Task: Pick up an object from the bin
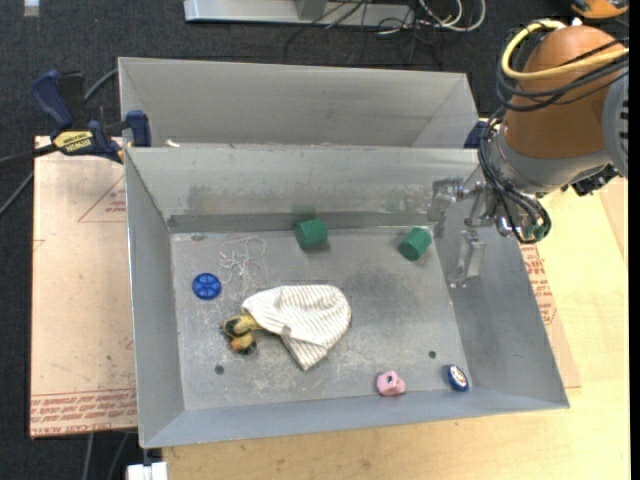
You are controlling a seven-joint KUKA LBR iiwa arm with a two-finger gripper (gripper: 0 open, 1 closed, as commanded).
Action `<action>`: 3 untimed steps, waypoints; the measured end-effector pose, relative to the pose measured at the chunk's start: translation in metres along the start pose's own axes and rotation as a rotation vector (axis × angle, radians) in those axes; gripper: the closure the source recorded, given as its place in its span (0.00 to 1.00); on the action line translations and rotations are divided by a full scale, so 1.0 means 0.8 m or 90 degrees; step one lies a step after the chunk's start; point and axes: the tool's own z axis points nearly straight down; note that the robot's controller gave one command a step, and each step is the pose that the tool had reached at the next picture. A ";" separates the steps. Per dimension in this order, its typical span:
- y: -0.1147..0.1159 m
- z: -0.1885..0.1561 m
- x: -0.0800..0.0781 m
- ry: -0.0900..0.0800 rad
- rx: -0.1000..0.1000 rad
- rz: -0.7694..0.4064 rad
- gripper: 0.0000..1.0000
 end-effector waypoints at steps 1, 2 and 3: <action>0.001 -0.007 -0.001 -0.005 0.001 -0.002 0.00; 0.093 0.094 0.072 0.000 0.000 -0.034 0.00; 0.069 0.019 -0.013 -0.013 0.002 -0.079 0.00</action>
Offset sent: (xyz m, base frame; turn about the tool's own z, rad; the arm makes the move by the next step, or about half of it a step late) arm -0.0581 0.0756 -0.0750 -0.0538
